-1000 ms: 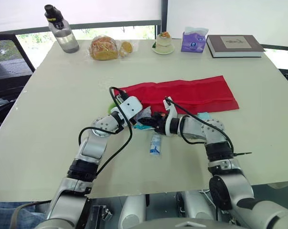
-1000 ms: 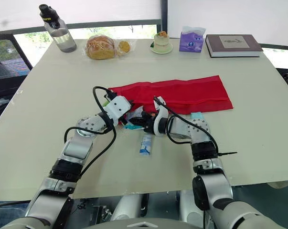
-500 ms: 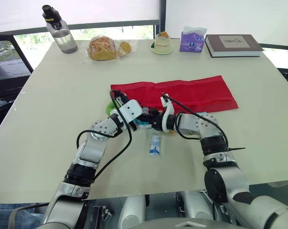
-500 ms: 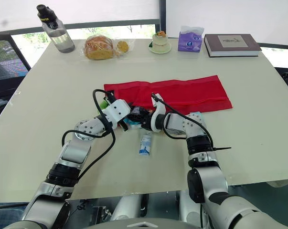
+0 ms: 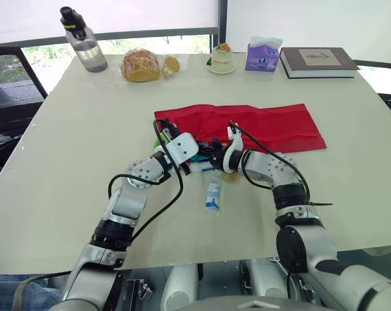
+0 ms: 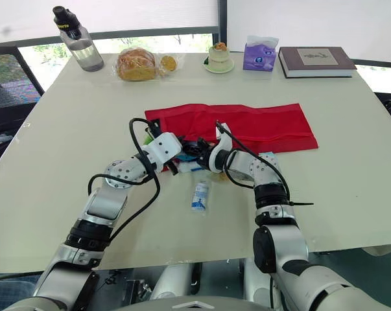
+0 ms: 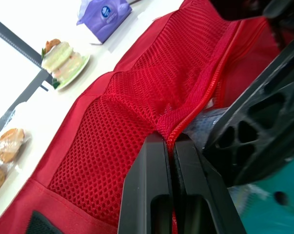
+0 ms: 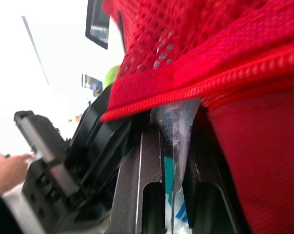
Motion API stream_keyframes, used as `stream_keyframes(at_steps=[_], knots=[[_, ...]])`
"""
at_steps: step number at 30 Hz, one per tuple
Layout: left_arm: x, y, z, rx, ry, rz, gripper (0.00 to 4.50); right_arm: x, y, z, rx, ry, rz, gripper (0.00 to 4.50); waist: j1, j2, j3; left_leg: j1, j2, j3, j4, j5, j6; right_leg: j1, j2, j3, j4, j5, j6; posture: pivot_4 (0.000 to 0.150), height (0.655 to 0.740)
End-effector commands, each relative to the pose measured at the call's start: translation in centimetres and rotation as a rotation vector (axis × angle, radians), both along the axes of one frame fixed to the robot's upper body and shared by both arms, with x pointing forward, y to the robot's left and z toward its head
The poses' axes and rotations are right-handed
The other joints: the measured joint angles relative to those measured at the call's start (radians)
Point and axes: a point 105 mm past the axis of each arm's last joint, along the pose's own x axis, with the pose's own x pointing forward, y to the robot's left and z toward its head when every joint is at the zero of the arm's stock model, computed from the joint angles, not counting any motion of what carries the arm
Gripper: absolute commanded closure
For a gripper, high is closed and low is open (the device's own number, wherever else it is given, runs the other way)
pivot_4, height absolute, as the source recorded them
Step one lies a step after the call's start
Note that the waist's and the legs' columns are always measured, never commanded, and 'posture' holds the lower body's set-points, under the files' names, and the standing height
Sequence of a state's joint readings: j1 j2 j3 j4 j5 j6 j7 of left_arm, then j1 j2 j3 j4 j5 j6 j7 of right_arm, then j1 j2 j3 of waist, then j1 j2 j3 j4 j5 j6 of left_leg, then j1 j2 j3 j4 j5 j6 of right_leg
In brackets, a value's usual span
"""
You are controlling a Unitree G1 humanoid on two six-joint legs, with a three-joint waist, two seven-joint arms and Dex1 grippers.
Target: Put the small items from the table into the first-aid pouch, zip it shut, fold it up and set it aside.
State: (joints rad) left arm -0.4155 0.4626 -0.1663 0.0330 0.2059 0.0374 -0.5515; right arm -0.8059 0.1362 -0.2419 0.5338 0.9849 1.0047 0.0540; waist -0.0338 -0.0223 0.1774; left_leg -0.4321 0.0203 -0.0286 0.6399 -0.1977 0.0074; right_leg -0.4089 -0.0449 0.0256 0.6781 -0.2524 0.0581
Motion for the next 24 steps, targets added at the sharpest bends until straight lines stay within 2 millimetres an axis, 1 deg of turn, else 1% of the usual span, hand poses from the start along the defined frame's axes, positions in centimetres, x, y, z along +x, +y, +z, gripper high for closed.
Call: stream_keyframes(at_steps=[1, 6, 9, 11, 12, 16, 21, 24], knots=[[-1.0, -1.8, -0.6, 0.020, 0.023, -0.097, 4.46, 0.3, 2.8, 4.0, 0.138, -0.064, -0.032, 4.49, -0.001, 0.000, 0.000, 0.000, 0.000, 0.000, 0.000, 0.000, 0.000, 0.000, 0.000, 0.000, 0.000, 0.000, 0.000, 0.150, 0.7332], [-1.0, -2.0, -1.1, 0.028, 0.040, -0.104, 4.46, 0.2, 2.9, 4.9, 0.205, -0.064, -0.048, 4.49, -0.001, 0.000, 0.000, 0.000, 0.000, 0.000, 0.000, 0.000, 0.000, 0.000, 0.000, 0.000, 0.000, 0.000, 0.000, 0.150, 0.7332], [-0.9, -2.0, -1.4, 0.034, 0.047, -0.104, 4.46, -1.0, 3.5, 5.1, 0.192, -0.103, 0.031, 4.49, -0.003, 0.000, 0.000, 0.000, 0.000, 0.000, 0.000, 0.000, 0.000, 0.000, 0.000, 0.000, 0.000, 0.000, 0.000, 0.150, 0.7332], [-0.6, -1.9, -1.2, 0.031, 0.041, -0.100, 4.46, -2.4, 4.2, 4.5, 0.117, -0.149, 0.114, 4.49, -0.005, 0.001, 0.000, 0.000, 0.000, 0.000, -0.001, 0.000, 0.000, 0.000, 0.000, 0.000, 0.000, 0.000, 0.000, 0.150, 0.7332], [-0.5, -2.0, -1.1, 0.030, 0.037, -0.103, 4.46, -2.7, 4.4, 4.2, 0.093, -0.158, 0.122, 4.49, -0.006, 0.001, 0.000, -0.001, 0.000, 0.000, -0.001, 0.000, 0.000, -0.001, 0.000, 0.000, 0.000, 0.000, 0.000, 0.150, 0.7332], [-0.9, -2.5, -1.1, 0.026, 0.044, -0.131, 4.46, -1.9, 4.2, 4.0, 0.087, -0.157, 0.056, 4.49, -0.007, 0.001, 0.000, 0.000, 0.000, 0.000, -0.002, 0.000, 0.000, -0.001, 0.000, 0.000, 0.000, 0.000, 0.000, 0.150, 0.7332], [-1.3, -2.9, -1.3, 0.002, 0.060, -0.137, 4.46, -1.7, 4.4, 4.3, 0.107, -0.148, 0.035, 4.49, -0.007, 0.001, 0.000, 0.000, 0.000, 0.000, -0.002, 0.000, 0.000, -0.001, 0.000, 0.000, 0.000, 0.000, 0.000, 0.150, 0.7332], [-1.3, -3.3, -1.2, -0.013, 0.059, -0.141, 4.46, -3.4, 5.4, 3.8, 0.063, -0.156, 0.152, 4.49, -0.007, 0.001, 0.000, 0.000, 0.000, 0.000, -0.002, 0.000, 0.000, -0.001, 0.000, 0.000, 0.000, 0.000, 0.000, 0.150, 0.7332]])
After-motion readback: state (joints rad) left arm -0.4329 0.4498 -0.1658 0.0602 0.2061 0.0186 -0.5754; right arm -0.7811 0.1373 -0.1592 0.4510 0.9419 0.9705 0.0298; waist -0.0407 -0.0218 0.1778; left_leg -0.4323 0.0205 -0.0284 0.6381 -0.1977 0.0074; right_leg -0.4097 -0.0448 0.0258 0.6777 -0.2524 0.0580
